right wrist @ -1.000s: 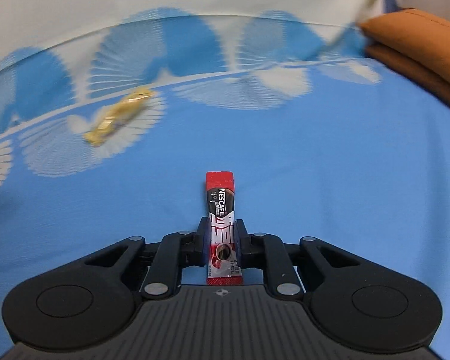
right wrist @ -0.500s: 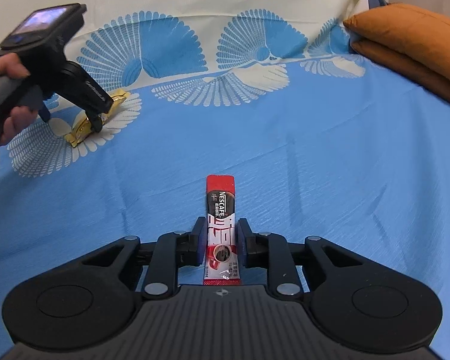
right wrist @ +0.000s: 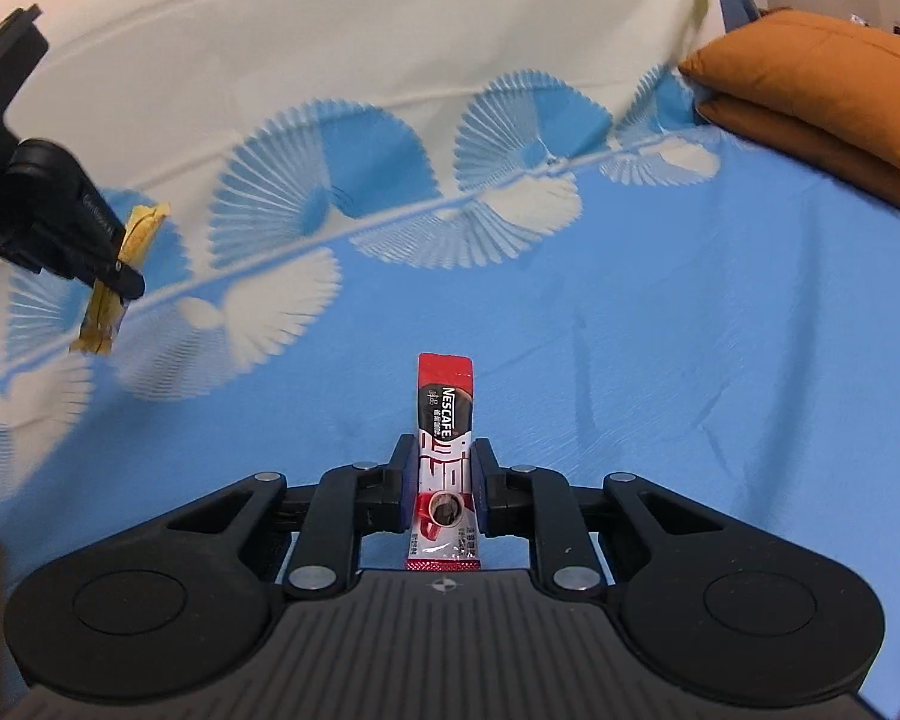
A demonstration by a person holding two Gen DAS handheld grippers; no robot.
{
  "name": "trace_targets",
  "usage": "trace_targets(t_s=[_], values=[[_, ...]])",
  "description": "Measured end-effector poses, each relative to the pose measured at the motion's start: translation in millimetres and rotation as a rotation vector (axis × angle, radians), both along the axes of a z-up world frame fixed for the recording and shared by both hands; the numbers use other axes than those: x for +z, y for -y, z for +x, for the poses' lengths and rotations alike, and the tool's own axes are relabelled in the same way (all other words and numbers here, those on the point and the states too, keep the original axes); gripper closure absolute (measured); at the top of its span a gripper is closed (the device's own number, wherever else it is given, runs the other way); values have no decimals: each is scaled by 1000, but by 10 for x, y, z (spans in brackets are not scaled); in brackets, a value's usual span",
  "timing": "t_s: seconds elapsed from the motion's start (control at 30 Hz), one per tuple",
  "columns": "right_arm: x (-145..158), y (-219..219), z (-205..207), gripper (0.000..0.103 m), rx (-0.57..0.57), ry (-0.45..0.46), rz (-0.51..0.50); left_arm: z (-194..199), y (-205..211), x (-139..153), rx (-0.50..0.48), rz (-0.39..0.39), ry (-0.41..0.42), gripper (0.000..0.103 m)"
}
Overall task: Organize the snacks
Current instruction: 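Carry the gold bar with the left tool while the right tool carries the Nescafe stick over the box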
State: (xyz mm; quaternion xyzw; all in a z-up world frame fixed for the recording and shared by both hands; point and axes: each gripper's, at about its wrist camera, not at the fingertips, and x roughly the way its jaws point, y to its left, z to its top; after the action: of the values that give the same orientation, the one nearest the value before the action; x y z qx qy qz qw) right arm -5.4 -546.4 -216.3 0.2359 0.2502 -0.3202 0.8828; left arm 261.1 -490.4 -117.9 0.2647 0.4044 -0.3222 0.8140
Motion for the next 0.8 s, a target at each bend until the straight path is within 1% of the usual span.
trace_targets(t_s=[0.17,0.27,0.4,0.5,0.57,0.67,0.8], values=[[447,-401,-338,83,40,33,14,-614,-620,526,-13,-57,-40,91],[698,-671,-545,83,80,49,38,-987,-969,803,-14,-86,-29,91],[1007,-1048,-775,83,152,64,40,-1431,-1512,1160,28,-147,-48,91],[1224,-1363,-922,83,216,81,33,-1741,-1945,1353,69,-176,-49,91],[1362,-1600,-1014,83,271,89,24,-1906,-2232,1428,97,-187,-56,91],[1507,-1931,-1103,83,348,89,32,-2144,-2772,1479,168,-184,-69,91],[1599,-2381,-1145,83,467,68,57,-2364,-3449,1431,267,-143,-66,91]])
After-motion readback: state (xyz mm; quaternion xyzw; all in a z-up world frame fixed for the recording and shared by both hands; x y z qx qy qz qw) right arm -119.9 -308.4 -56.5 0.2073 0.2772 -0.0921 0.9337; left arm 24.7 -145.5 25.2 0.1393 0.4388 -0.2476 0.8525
